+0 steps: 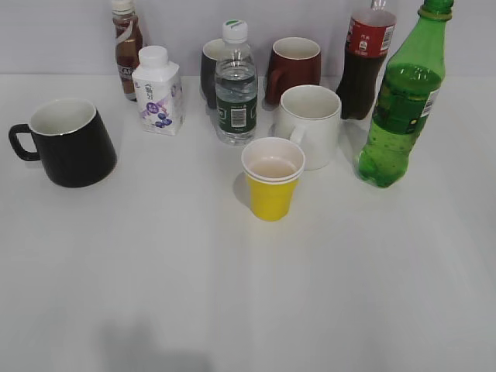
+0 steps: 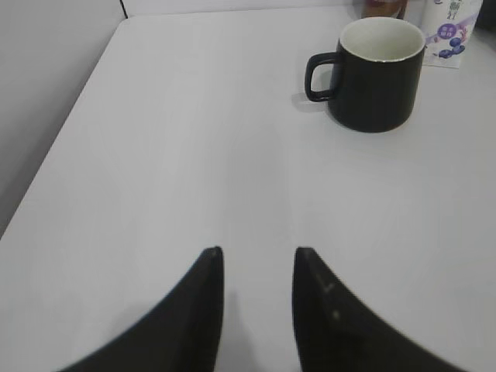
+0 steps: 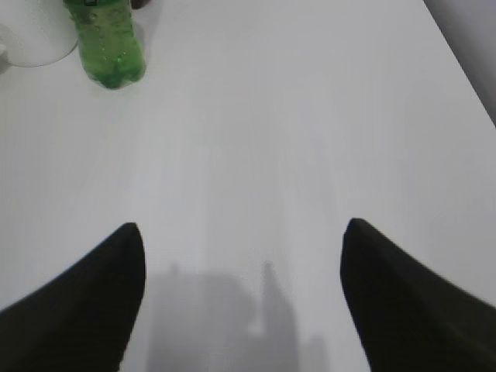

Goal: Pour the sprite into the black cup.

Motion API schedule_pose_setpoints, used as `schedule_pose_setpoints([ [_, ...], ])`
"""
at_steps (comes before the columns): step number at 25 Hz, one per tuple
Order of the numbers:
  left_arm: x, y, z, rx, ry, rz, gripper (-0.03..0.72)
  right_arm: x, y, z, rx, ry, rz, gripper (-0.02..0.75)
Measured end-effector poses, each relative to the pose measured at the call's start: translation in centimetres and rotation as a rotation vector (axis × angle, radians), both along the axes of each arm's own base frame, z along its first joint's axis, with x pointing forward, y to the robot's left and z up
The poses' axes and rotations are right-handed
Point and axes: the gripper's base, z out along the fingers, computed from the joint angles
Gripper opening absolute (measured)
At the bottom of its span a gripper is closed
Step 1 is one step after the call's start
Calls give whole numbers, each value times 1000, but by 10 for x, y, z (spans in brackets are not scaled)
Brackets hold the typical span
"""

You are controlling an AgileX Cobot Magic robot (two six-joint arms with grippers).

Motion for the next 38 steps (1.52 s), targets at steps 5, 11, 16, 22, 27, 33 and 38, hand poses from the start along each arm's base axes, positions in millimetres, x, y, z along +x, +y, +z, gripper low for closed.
schedule_pose_setpoints([
  [5,0,0,0,0,0,0,241,0,0,0,0,0,0,588],
  [11,0,0,1,0,-5,0,241,0,0,0,0,0,0,588],
  [16,8,-6,36,-29,-398,-66,241,0,0,0,0,0,0,588],
  [22,48,-14,51,-2,-802,-136,241,0,0,0,0,0,0,588],
  [27,107,-20,12,-13,-637,-165,241,0,0,0,0,0,0,588],
  [33,168,-25,-50,-38,-337,-185,249,0,0,0,0,0,0,588],
  [38,206,-29,-95,-73,-235,-196,293,0,0,0,0,0,0,588],
])
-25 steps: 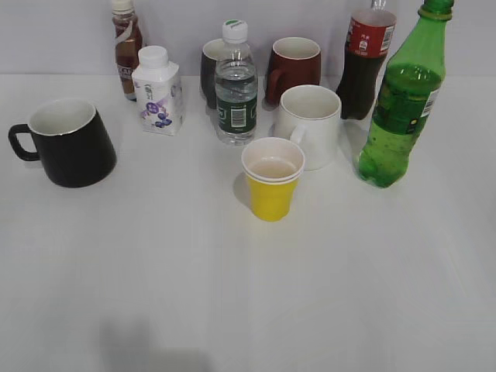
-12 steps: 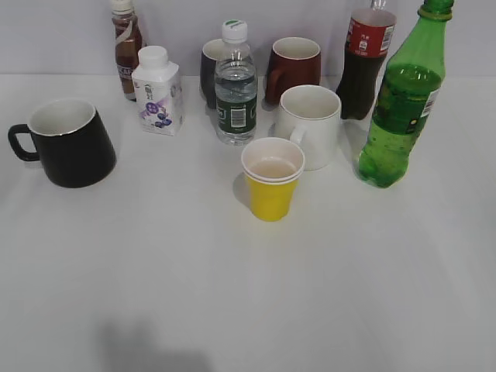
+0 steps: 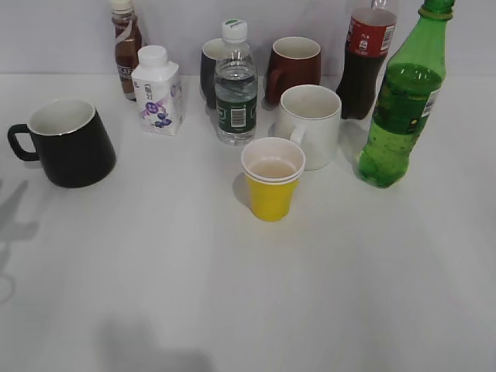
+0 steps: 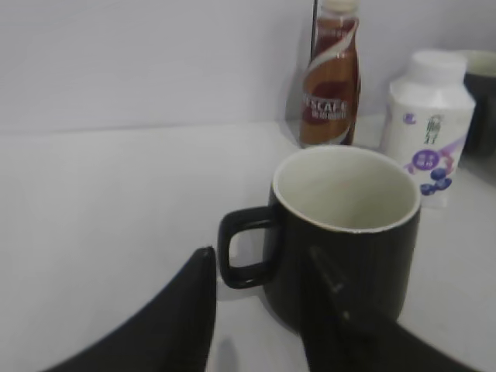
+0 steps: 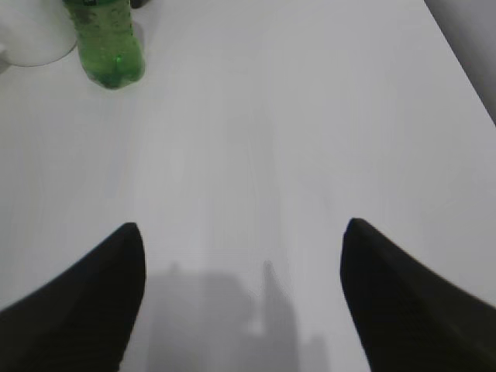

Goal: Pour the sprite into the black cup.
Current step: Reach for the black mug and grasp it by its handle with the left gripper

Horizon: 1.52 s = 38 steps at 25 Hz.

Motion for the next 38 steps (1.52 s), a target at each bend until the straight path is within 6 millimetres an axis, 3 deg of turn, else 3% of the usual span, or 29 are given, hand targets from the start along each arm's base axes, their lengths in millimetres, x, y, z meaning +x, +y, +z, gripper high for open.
schedule_pose_setpoints([
  [8,28,3,-47,0,2,48,302,0,0,0,0,0,0,588],
  [24,91,0,-65,7,18,56,301,0,0,0,3,0,1,588],
  [27,101,-1,-68,10,21,47,251,0,0,0,5,0,2,588],
  [31,108,-3,-66,12,7,23,58,0,2,0,23,2,15,588],
  [35,108,-5,-62,16,-9,-3,51,-1,6,2,68,-11,46,588],
  [38,106,-6,-55,39,-11,-18,51,10,7,22,52,-168,61,588],
])
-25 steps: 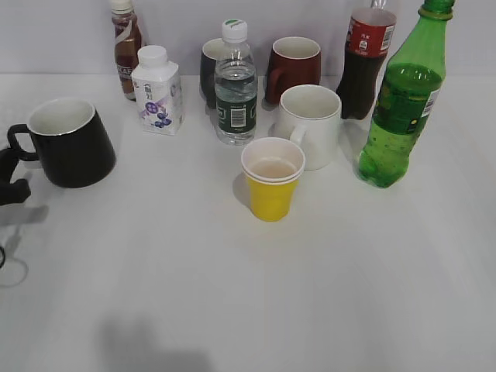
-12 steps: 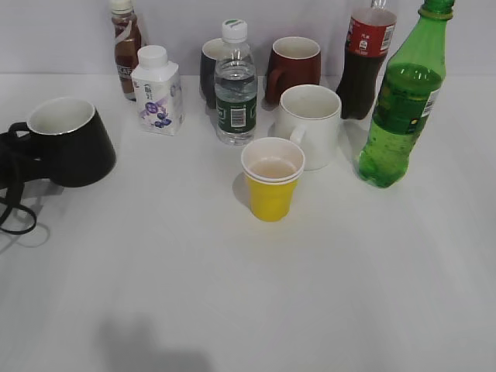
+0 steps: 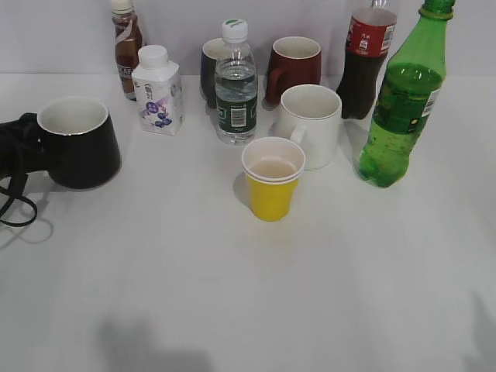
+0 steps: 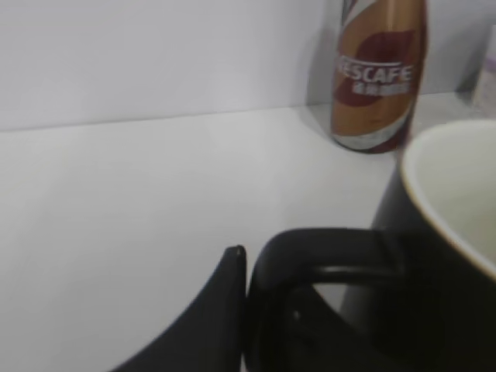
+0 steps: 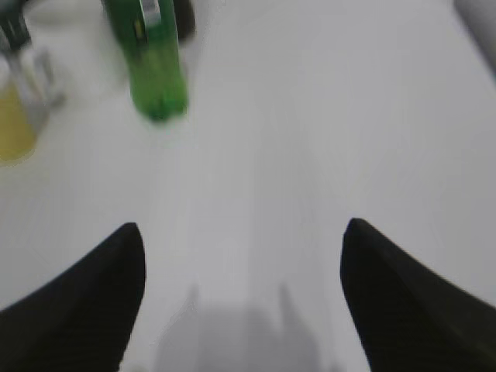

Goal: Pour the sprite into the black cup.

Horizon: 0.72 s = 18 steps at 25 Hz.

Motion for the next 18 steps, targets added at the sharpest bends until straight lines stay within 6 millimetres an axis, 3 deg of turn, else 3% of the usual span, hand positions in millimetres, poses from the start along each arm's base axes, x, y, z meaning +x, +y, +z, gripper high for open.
schedule_pose_setpoints([
  [4,-5,-1,15,19,-32,-23,50,33,2,31,-20,-275,-5,588],
  [8,-10,-4,32,35,-80,-61,50,82,5,39,-27,-408,-7,588],
  [11,-14,-7,42,50,-107,-93,50,121,9,27,-36,-390,-2,588],
  [14,-16,-8,51,47,-136,-104,50,159,12,2,-56,-283,9,588],
  [18,-19,-8,63,44,-173,-104,50,189,26,-32,-90,-131,93,588],
])
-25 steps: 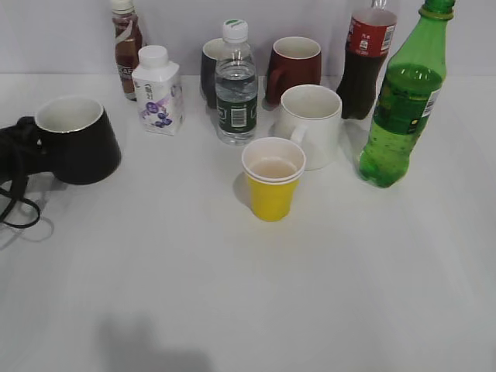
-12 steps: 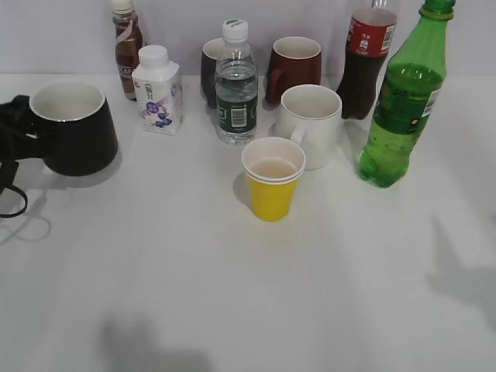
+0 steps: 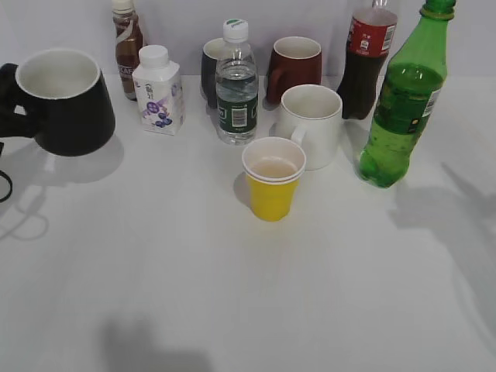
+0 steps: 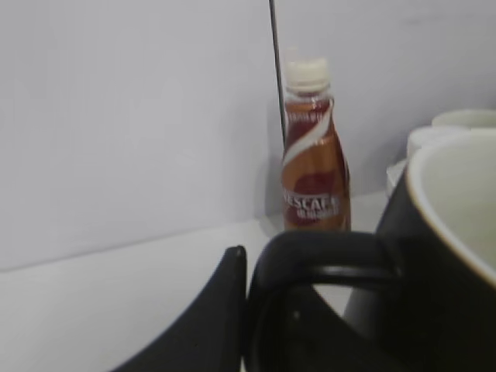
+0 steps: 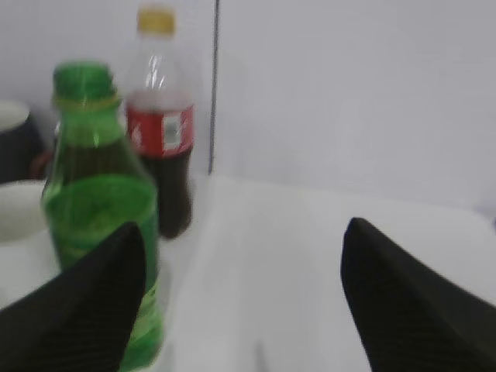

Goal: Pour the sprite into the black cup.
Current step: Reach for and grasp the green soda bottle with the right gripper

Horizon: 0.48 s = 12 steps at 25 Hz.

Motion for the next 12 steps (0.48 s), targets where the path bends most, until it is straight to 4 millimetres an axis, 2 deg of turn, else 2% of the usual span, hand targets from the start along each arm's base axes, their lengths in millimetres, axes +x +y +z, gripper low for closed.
schedule_pose_setpoints([
  [6,-5,0,16,-1,-56,-6,50,23,30,-39,-7,138,136,588],
  [12,-10,-2,26,25,-75,-32,50,43,40,-63,74,145,161,606],
])
